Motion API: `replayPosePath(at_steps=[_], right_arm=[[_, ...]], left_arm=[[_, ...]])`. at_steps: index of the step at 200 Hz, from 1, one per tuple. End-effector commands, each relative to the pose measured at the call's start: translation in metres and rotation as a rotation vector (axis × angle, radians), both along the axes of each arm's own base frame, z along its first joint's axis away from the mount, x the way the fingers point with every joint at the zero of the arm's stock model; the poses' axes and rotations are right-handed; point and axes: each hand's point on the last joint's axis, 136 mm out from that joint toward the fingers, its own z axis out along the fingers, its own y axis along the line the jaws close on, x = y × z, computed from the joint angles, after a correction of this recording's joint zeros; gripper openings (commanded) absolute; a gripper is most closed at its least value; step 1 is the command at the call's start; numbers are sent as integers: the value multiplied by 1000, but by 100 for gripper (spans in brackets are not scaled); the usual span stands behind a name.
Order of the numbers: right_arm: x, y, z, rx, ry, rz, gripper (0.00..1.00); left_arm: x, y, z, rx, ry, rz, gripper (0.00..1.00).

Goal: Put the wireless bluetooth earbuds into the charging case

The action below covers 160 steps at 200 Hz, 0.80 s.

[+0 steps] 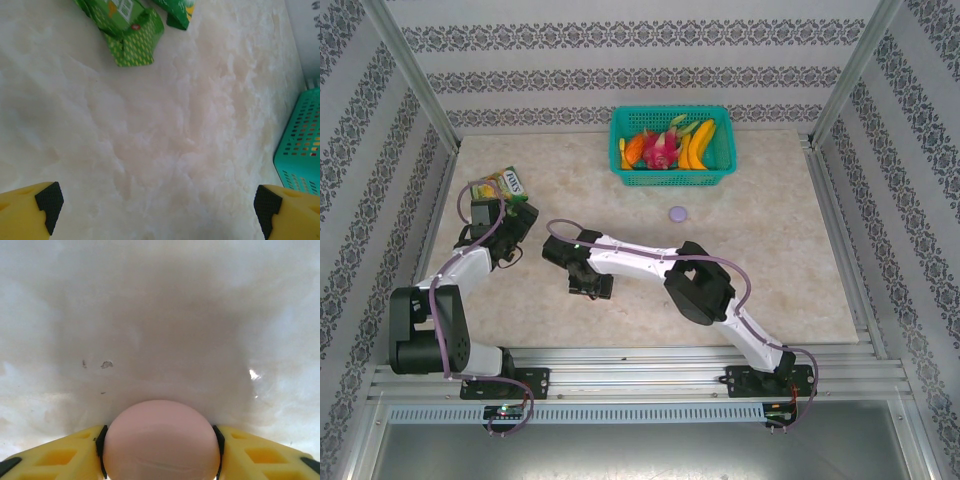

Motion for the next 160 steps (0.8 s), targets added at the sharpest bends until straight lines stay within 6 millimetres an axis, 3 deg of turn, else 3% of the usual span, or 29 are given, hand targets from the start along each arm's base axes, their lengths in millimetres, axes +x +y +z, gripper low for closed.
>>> replayPosePath(at_steps=[1, 46, 118, 160], right_arm=[[3, -16, 11, -29, -66, 30, 50], [10, -59, 20, -36, -128, -1, 49], [22, -160, 18, -104, -169, -35, 50], [32, -187, 6, -54, -149, -64, 50]], left_arm=[[17, -11, 12, -48, -53, -78, 100], [27, -41, 24, -80, -103, -187, 100], [28, -98, 36, -45, -128, -334, 100], [21, -138, 30, 9, -98, -438, 100]])
